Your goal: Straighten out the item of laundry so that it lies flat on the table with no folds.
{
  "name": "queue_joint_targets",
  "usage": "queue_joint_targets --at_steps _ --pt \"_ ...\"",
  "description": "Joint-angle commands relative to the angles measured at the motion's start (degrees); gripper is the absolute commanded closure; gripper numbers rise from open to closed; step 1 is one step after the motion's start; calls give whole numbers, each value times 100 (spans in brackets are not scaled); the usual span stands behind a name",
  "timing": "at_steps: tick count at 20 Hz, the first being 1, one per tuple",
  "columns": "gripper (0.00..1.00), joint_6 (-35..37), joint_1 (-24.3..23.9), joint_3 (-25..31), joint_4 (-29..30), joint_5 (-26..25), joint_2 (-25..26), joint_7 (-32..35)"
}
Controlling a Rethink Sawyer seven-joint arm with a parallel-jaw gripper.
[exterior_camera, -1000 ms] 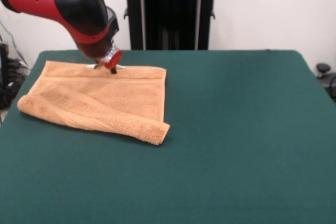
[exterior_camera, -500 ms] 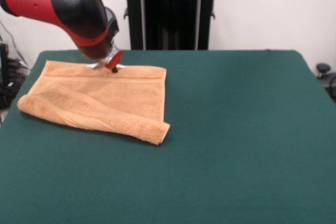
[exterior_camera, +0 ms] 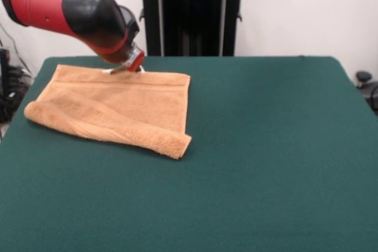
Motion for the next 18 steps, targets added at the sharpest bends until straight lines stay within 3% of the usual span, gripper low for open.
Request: queue_joint_targets --at_steps 1,9,10,18 --pt "0 838 195 58 444 150 314 134" --pt "0 564 206 68 530 14 276 86" --pt "100 431 204 73 553 -29 253 66" --pt "100 255 226 52 600 -72 202 112"
